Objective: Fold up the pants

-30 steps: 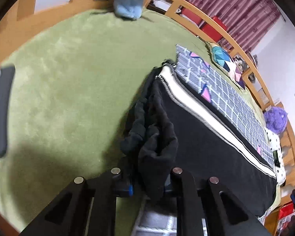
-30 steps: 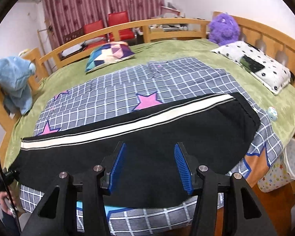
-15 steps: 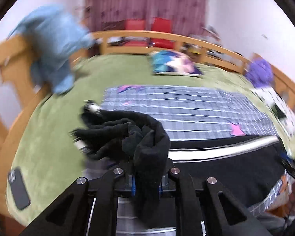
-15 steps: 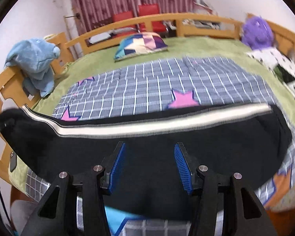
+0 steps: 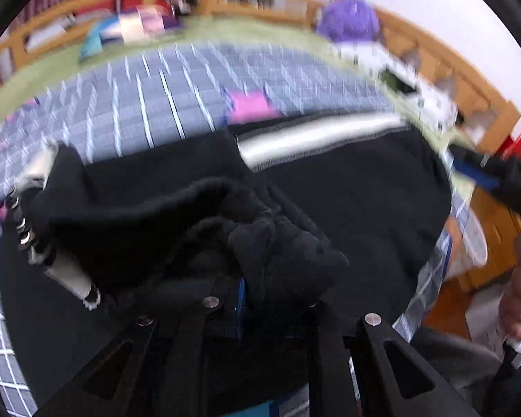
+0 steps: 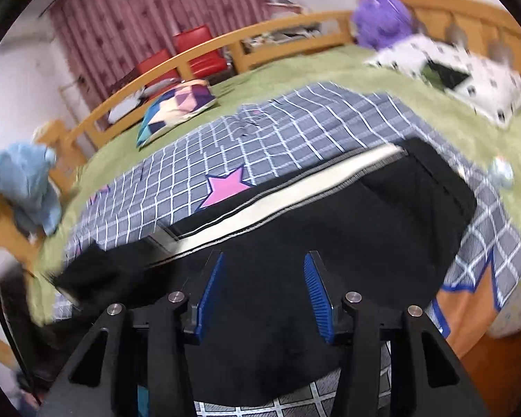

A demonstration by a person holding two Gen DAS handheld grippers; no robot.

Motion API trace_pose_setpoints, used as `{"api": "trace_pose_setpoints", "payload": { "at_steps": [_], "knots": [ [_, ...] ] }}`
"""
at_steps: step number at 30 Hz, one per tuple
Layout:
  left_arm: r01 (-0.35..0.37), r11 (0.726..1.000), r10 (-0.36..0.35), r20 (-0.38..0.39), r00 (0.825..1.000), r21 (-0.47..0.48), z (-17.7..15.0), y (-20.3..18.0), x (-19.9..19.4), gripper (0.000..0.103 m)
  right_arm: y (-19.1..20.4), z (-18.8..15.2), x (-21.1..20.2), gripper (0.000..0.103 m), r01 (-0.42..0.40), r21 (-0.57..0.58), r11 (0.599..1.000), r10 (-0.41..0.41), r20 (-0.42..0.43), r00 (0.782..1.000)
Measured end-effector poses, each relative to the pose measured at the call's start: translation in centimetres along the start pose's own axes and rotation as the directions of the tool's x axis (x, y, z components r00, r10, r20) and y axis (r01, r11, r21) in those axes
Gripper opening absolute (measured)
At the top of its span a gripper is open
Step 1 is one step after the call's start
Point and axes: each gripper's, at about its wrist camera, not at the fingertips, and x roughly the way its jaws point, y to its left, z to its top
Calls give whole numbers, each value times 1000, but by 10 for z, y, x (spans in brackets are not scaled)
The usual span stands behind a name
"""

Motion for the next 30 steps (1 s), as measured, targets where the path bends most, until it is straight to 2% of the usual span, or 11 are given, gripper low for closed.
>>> {"api": "trace_pose_setpoints", "payload": {
  "at_steps": [1,5,6,9,13,18,24,25,26,27,30],
  "knots": [
    [-9,1000,9,1,1000,26,-4,-2,-5,16,-1,1,1,47,-5,7,1000,5,-3,1000],
    [-29,999,25,86,996,43,-13,18,-53,61,25,0,8,47,-20,-62,998,19,-7,1000],
    [-29,999,26,107,994,29,-14,28,-64,63,30,-1,9,47,-26,-84,996,25,-10,1000],
    [-108,994,108,166,980,-10,-13,66,-100,64,59,-8,18,47,-55,-159,986,51,-29,998],
    [-267,961,277,219,936,-75,-5,110,-130,64,93,-19,36,48,-118,-211,970,100,-94,991],
    [-248,953,285,229,931,-176,-16,151,-136,66,120,-41,83,53,-170,-209,963,120,-232,965],
    [-228,958,266,238,934,-175,-15,157,-137,66,126,-74,138,55,-129,-176,976,58,-363,930],
    [-227,958,266,249,931,-173,-15,156,-139,66,129,-81,141,53,-107,-205,973,29,-348,937],
    [-227,959,266,259,929,-170,-14,155,-140,66,136,-87,140,31,-89,-258,962,2,-319,948],
    [-234,957,273,269,923,-171,-15,155,-143,66,141,-89,136,23,-85,-300,950,-9,-297,955],
    [-236,953,282,270,921,-190,-15,159,-147,66,121,-73,111,16,-143,-194,970,97,-232,968]
  ]
}}
